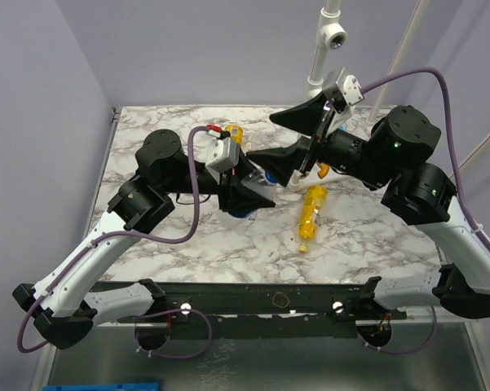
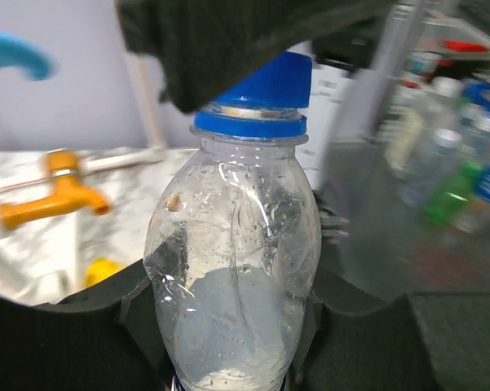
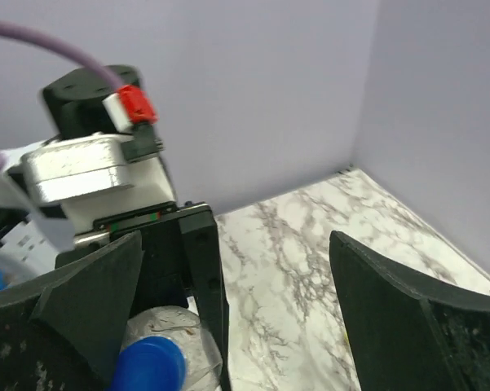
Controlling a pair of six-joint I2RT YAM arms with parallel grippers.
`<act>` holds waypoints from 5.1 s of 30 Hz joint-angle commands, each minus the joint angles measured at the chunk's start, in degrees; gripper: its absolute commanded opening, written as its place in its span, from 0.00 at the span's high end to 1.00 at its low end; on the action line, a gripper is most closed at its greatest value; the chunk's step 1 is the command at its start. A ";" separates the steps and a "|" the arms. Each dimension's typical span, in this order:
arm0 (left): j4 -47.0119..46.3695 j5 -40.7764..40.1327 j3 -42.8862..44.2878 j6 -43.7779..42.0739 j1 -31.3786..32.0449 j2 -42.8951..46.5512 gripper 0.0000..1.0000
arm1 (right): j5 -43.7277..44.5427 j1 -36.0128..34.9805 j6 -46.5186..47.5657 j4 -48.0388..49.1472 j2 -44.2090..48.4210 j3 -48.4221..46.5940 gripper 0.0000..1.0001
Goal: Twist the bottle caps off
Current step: Unscrew the bottle cap from the plastic bottle.
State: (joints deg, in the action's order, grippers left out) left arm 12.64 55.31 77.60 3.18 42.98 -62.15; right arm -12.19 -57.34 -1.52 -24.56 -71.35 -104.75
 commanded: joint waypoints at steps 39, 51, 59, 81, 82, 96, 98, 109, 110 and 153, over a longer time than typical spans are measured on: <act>-1.15 10.98 1.32 0.28 -0.04 0.64 1.00 | -12.58 0.12 -6.08 13.22 6.58 10.64 0.80; 1.09 10.33 -0.01 -1.87 -0.04 0.72 1.00 | -9.34 0.12 -3.41 8.26 8.78 9.98 0.56; -1.05 -13.90 -0.02 -7.38 -0.09 0.43 1.00 | 18.84 0.12 -8.59 5.56 3.30 6.84 0.00; -6.31 -32.96 -1.07 -5.14 -0.09 1.07 1.00 | 19.48 0.12 -14.21 8.24 -0.19 6.67 0.25; -6.32 -32.67 -1.09 -4.89 -0.09 1.07 1.00 | 19.40 0.12 -14.15 8.61 -0.40 6.68 0.27; -2.63 -3.10 -1.21 -3.64 -0.18 1.42 1.00 | 1.68 0.12 -7.11 8.64 1.83 6.02 0.83; -1.66 3.45 -0.61 -3.44 -0.18 1.05 1.00 | -5.44 0.06 -5.53 8.39 3.72 6.80 0.85; -0.37 12.56 0.84 0.04 -0.17 -0.23 1.00 | -11.23 0.10 -1.07 4.66 8.91 7.05 0.99; -0.42 12.44 0.82 -0.03 -0.18 -0.25 1.00 | -10.29 0.12 -0.88 4.47 8.95 7.12 0.99; -8.31 -30.70 -5.45 -1.69 -1.30 4.13 1.00 | 16.93 0.12 -14.13 9.31 -4.09 1.30 0.85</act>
State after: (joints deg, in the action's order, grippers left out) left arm 4.36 21.02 72.66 1.48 41.95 -59.37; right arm 6.81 -57.32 -16.47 -18.06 -75.88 -103.07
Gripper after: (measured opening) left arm 0.460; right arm 0.339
